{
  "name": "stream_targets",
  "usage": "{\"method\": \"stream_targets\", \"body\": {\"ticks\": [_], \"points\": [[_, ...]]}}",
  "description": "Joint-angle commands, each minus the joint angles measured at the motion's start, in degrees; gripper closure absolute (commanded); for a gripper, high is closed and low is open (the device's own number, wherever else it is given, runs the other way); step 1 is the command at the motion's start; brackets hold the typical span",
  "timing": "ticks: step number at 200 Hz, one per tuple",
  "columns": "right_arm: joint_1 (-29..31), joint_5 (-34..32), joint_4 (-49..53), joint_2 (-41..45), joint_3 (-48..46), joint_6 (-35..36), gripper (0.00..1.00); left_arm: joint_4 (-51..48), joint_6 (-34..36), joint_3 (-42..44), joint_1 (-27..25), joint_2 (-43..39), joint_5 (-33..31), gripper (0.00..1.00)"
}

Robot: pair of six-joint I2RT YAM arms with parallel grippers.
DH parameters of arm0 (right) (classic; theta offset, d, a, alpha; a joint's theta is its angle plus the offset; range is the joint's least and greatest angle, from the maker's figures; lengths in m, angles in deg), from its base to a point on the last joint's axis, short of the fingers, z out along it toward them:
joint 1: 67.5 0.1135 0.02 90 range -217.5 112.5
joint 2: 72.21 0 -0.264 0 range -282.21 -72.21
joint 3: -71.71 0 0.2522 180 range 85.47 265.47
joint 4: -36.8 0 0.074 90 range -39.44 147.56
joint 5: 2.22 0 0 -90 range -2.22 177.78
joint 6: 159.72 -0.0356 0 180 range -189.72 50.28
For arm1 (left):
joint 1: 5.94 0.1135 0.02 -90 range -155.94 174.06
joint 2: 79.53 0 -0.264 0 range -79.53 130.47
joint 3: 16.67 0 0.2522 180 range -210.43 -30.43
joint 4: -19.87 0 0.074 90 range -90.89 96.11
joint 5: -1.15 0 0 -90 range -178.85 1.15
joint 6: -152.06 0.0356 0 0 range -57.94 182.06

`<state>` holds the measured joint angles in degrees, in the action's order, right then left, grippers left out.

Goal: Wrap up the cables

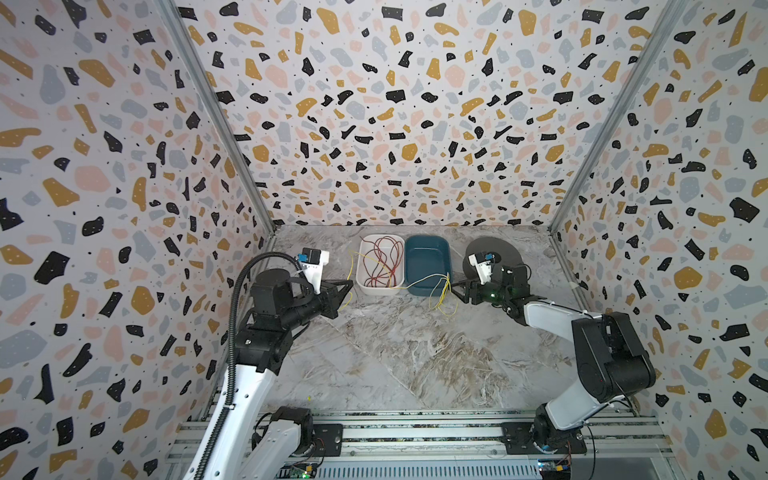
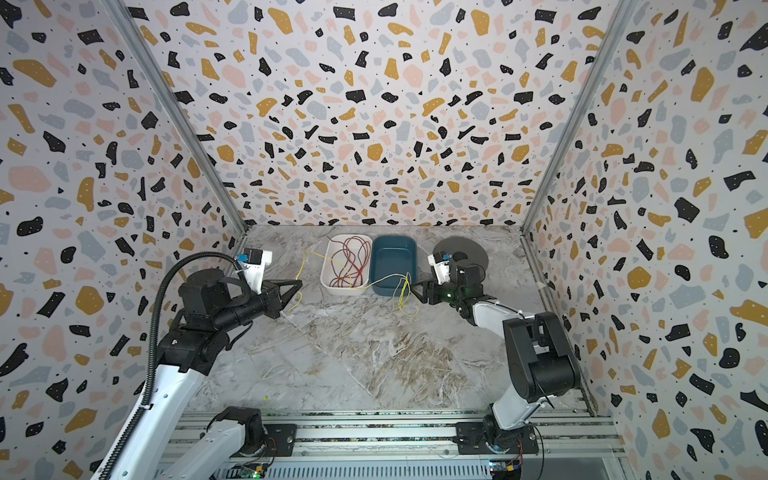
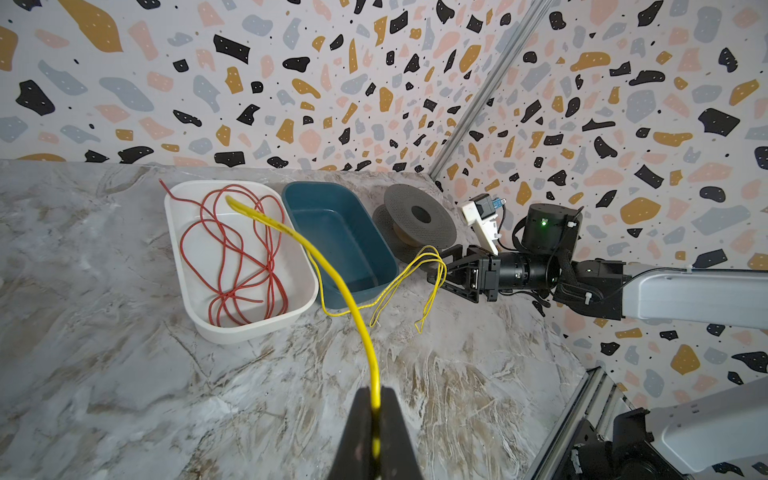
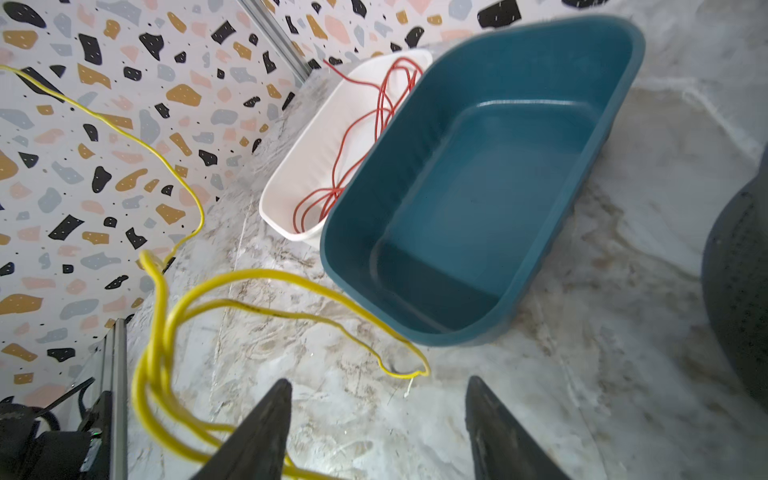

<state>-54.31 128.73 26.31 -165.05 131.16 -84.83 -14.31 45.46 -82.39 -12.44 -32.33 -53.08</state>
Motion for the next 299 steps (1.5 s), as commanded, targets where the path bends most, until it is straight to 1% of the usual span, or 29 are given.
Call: {"method": "stream_targets", "body": {"ticks": [1, 22, 54, 76, 96, 106, 112, 122, 137, 141, 148, 154, 175, 200, 225, 235, 245, 269, 278, 299], "points": [[0.2, 0.8, -5.7, -1.6, 0.0, 2.2, 0.35, 2.5, -0.2, 0.8, -0.4, 0.5, 1.4, 1.00], [0.9, 2.0, -9.1, -2.9, -0.3, 2.8, 0.37, 2.5, 0.0, 0.9, -0.4, 0.6, 1.2, 1.00], [3.6, -0.3, -8.4, -4.6, 1.9, 6.7, 0.39, 2.6, -0.1, 1.1, -0.4, 1.1, 1.5, 1.00], [3.9, -0.4, -10.1, -5.5, 2.4, 6.5, 0.40, 2.4, 0.0, 1.5, -0.5, 1.1, 1.3, 1.00], [3.9, -0.4, -11.3, -5.9, 2.7, 6.5, 0.45, 2.1, -0.1, 1.7, -0.5, 0.8, 1.2, 1.00], [4.1, -0.8, -11.1, -5.9, 3.2, 6.5, 0.50, 1.8, 0.1, 1.9, -0.5, 0.5, 0.7, 1.00], [4.1, -0.8, -11.0, -5.9, 3.4, 6.5, 0.55, 1.5, 0.1, 1.8, -0.6, 0.3, 0.1, 1.00], [4.2, -1.2, -10.6, -5.6, 3.5, 6.1, 0.66, 0.6, 0.1, 1.5, -0.6, 0.3, -1.6, 1.00], [4.1, -1.8, -10.1, -4.0, 3.0, 5.3, 0.80, -1.7, 0.7, 0.0, -0.6, 0.6, -3.8, 1.00], [4.2, -2.1, -9.8, -3.4, 2.7, 5.1, 0.84, -2.2, 0.8, -0.5, -0.6, 0.6, -4.4, 1.00], [4.2, -3.2, -9.0, -1.7, 2.2, 4.8, 0.96, -3.1, 0.8, -1.5, -0.6, 0.6, -5.6, 1.00], [4.2, -4.0, -8.1, -0.6, 2.0, 4.6, 1.00, -4.0, 0.8, -2.5, -0.6, 0.6, -7.1, 1.00], [4.1, -7.3, -2.4, 4.0, 1.7, 3.0, 1.00, -5.9, -0.4, -5.7, -0.5, 0.0, -12.6, 1.00], [3.0, -13.4, 6.7, 9.7, 1.4, -1.9, 1.00, -8.5, -1.3, -10.3, -0.5, 0.5, -18.8, 1.00], [-0.1, -17.2, 17.1, 12.4, 2.1, -6.7, 1.00, -10.2, -2.2, -14.2, -0.5, 1.4, -24.5, 1.00], [-2.7, -16.8, 19.4, 13.5, 1.2, -9.5, 1.00, -10.6, -2.1, -15.6, -0.5, 2.0, -25.4, 1.00], [-5.9, -15.0, 20.3, 14.6, 0.1, -11.9, 1.00, -10.7, -2.1, -16.9, -0.5, 2.7, -26.2, 1.00], [-13.1, -12.9, 21.3, 16.9, -2.9, -17.6, 1.00, -11.1, -2.6, -19.7, -0.4, 4.2, -29.2, 1.00], [-15.3, -13.1, 22.6, 17.6, -3.2, -18.6, 1.00, -11.6, -2.5, -20.7, -0.4, 4.7, -31.6, 1.00], [-19.6, -13.4, 24.1, 19.9, -4.2, -20.2, 1.00, -13.5, -0.5, -24.2, 0.1, 6.4, -39.6, 1.00]]}}
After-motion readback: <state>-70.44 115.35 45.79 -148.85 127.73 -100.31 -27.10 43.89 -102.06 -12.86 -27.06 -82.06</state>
